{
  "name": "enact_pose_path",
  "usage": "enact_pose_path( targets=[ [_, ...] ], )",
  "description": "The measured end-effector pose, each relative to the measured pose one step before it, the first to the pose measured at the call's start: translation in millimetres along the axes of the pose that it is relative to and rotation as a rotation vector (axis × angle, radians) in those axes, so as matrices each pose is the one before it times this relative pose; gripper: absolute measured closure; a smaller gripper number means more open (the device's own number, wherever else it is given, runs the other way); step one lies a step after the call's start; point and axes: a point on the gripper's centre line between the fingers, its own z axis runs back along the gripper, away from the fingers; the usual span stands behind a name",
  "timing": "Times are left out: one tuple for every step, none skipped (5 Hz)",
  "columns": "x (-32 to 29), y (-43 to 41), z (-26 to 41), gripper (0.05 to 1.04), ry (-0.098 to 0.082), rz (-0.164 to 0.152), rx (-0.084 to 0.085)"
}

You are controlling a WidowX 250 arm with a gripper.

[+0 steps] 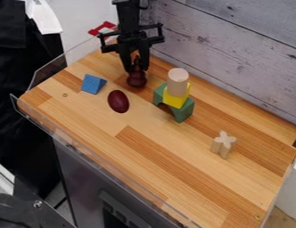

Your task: Moves the cone to the left side

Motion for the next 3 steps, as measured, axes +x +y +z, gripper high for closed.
enact_pose_path(
  targets=[
    [-3.16,4.24,-1.38,0.395,0.0303,-0.0032,0.0276],
    [0.52,0.92,-2.53,0.119,-0.0054,0.0039,0.0006],
    [-10.77,-1.55,22.49,0.084,-0.0612,-0.0197,-0.0198]
  ],
)
